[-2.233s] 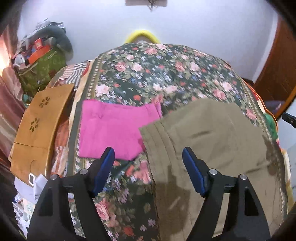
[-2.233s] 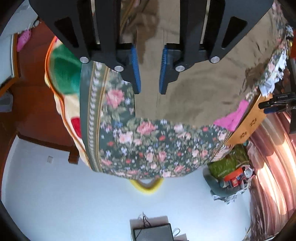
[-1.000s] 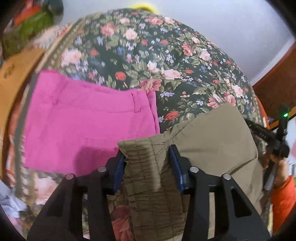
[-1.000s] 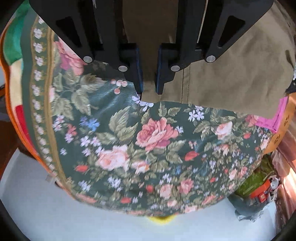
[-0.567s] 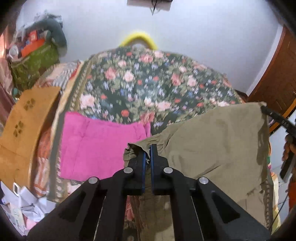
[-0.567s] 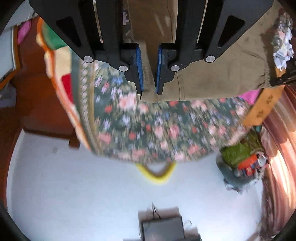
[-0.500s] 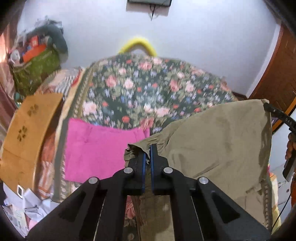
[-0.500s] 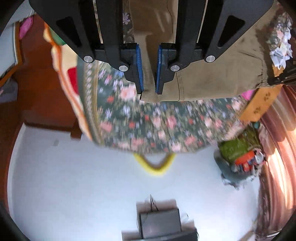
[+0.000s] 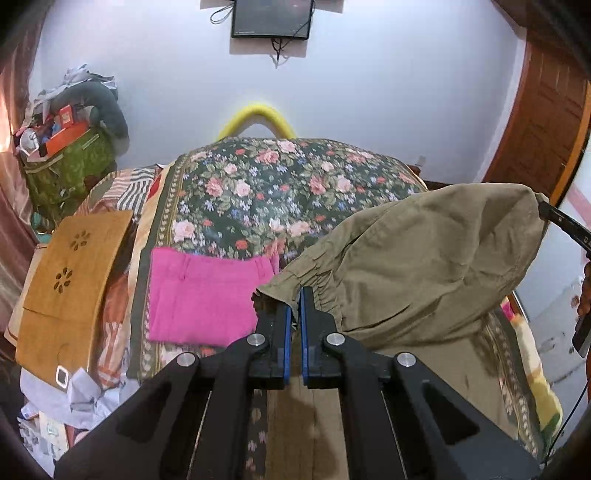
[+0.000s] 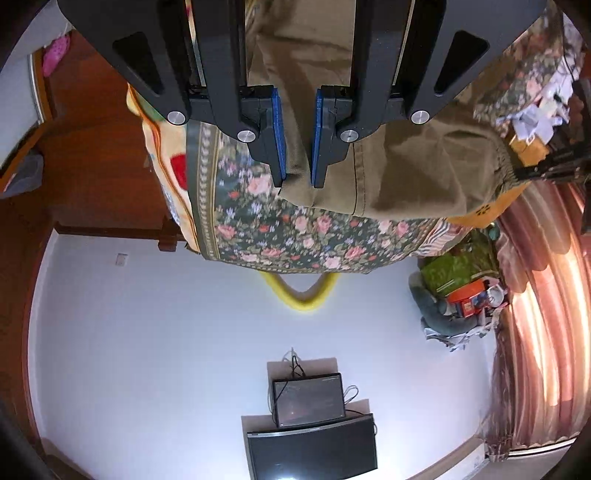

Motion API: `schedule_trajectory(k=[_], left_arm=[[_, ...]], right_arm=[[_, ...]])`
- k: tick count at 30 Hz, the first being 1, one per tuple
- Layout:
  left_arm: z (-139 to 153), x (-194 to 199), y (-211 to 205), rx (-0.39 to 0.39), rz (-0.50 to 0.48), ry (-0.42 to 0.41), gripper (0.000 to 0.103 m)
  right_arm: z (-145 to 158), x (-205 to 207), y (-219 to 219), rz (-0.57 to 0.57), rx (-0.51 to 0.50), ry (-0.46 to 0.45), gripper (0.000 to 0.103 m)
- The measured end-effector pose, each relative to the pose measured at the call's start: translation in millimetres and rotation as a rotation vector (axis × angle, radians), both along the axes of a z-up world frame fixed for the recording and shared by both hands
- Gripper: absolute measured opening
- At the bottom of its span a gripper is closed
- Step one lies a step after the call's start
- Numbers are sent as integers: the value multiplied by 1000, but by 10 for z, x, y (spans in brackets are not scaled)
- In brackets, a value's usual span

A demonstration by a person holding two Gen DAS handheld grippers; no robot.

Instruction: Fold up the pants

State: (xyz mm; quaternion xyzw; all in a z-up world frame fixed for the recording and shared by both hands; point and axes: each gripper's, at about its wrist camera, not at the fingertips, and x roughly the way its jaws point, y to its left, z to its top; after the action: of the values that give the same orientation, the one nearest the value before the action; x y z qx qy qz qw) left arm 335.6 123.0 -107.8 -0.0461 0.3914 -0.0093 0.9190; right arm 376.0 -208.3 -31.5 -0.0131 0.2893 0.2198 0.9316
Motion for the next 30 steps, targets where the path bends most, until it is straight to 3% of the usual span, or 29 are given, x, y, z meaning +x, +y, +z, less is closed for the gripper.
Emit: schedule_trajectory(k=[12, 30], left_arm=[[-451, -677, -15, 20, -57, 49, 3], [-1145, -1349, 47, 93, -24, 163, 4]], right_arm=[[-583, -958, -95, 24, -51, 72, 12], [-1312, -1699, -203, 23, -48, 244, 12]])
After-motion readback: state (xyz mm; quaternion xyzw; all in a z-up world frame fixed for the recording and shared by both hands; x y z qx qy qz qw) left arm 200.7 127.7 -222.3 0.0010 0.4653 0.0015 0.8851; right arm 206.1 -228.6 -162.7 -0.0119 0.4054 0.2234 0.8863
